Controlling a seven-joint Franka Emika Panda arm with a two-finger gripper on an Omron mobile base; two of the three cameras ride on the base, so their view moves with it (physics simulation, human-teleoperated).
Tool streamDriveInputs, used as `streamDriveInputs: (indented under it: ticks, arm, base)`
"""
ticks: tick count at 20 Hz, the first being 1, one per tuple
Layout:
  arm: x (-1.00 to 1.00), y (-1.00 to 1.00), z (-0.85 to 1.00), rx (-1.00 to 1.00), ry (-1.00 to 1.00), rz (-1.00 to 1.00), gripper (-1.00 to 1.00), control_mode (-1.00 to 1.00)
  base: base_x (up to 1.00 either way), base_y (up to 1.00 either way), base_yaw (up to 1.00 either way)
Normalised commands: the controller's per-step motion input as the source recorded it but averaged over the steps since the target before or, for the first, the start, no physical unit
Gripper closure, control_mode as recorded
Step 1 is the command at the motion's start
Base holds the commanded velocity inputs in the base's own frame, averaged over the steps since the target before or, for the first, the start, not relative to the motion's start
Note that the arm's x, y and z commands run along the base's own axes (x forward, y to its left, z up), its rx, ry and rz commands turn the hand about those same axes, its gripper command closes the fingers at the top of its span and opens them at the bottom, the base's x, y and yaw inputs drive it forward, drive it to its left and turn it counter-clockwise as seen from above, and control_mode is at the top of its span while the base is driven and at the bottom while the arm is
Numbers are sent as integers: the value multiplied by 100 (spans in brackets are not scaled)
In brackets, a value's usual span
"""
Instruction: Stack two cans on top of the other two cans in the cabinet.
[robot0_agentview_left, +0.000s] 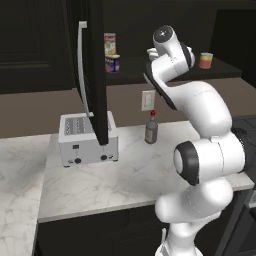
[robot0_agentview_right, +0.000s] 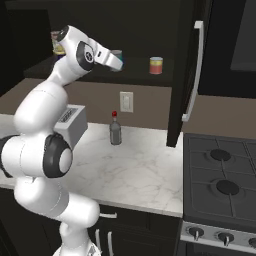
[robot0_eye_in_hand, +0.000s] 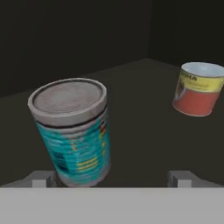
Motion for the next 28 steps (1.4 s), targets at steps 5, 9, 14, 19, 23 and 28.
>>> streamDriveInputs:
  ticks: [5, 9, 14, 19, 23, 28]
  arm:
    - [26, -3, 0, 0, 0, 0, -100, -100]
    - [26, 0, -2, 0, 0, 0, -100, -100]
    - [32, 0, -6, 0, 0, 0, -100, -100]
    - [26, -1, -6, 0, 0, 0, -100, -100]
    - [21, -4, -8, 0, 0, 1, -100, -100]
    - [4, -5, -3, 0, 0, 1, 100, -100]
  base:
    - [0, 0, 0]
    - [0, 0, 0]
    - [0, 0, 0]
    - [0, 0, 0]
    - [0, 0, 0]
    - [0, 0, 0]
